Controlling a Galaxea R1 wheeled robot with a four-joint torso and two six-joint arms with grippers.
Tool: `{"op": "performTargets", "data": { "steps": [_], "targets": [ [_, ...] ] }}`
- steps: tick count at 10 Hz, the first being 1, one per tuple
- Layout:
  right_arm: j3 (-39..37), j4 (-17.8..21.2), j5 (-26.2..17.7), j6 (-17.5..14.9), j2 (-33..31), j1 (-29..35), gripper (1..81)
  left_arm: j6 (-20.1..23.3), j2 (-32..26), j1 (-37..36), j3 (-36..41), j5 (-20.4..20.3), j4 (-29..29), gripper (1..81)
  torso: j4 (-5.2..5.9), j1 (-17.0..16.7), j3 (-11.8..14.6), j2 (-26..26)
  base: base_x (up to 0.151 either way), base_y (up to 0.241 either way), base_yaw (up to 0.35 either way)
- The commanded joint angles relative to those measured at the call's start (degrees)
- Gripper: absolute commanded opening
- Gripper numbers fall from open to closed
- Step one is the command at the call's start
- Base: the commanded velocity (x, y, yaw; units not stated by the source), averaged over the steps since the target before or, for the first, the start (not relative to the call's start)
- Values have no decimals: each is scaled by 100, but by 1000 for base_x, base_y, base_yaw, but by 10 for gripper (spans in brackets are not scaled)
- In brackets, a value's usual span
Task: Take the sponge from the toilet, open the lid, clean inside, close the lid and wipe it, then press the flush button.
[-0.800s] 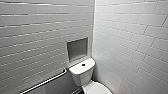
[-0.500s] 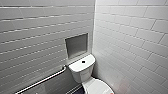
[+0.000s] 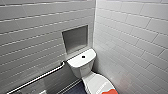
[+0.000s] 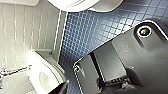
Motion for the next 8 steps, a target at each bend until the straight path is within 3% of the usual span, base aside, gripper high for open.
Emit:
{"op": "performTargets", "data": {
  "steps": [1,2,8],
  "targets": [
    [151,13,-151,276,-276,417,811,21,-33,119,43,389,71,811,0,361,-302,-562,0,0,0],
    [143,13,-143,399,-285,557,811,21,-24,137,43,389,71,811,0,491,-162,-763,0,0,0],
    [-525,13,-142,918,-65,602,811,21,143,164,-159,389,71,811,0,1237,-306,-1943,0,0,0]
  ]
}}
